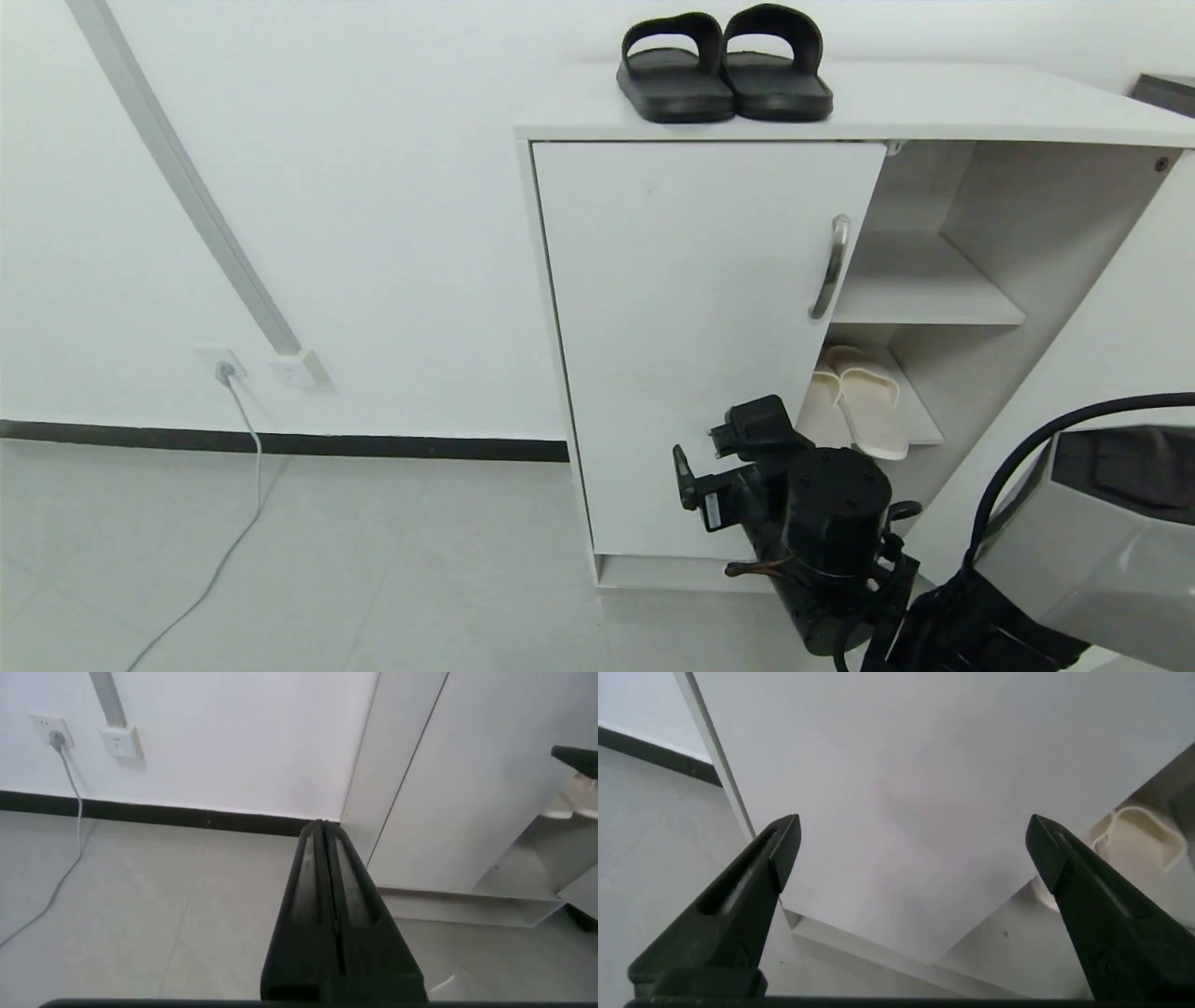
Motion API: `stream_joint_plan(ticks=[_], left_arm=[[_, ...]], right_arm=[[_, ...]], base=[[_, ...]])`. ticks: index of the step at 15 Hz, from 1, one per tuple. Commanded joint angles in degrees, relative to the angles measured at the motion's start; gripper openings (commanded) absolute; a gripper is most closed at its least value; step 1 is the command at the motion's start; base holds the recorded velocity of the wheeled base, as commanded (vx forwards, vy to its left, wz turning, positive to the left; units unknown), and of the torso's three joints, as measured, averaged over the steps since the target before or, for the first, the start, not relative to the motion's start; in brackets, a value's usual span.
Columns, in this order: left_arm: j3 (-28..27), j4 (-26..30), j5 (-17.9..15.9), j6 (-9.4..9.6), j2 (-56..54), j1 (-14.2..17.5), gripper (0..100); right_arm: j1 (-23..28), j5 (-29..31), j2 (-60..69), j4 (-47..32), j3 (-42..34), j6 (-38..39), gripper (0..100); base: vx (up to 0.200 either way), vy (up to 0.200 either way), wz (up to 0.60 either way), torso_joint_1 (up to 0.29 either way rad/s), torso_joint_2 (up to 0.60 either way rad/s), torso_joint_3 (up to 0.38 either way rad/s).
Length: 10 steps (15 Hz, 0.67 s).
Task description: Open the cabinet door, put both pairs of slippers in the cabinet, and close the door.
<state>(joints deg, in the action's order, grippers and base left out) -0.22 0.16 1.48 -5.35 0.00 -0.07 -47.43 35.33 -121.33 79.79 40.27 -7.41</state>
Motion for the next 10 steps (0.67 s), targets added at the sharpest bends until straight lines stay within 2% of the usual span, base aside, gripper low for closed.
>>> stream_joint_plan(ticks=[1,10], left_arm=[[0.04,0.02,0.02,-0.01,0.09,-0.01,0],[0.04,0.02,0.02,-0.01,0.09,0.07,0]], right_arm=[[0.06,0.00,-0.04,0.11,-0.01,0.03,100],[0.06,0.00,-0.04,0.11,-0.01,0.03,100]], base=[[0.000,0.000,0.00,0.100,-0.48,-0.359],[0.000,0.000,0.00,0.140,-0.47,-0.334]])
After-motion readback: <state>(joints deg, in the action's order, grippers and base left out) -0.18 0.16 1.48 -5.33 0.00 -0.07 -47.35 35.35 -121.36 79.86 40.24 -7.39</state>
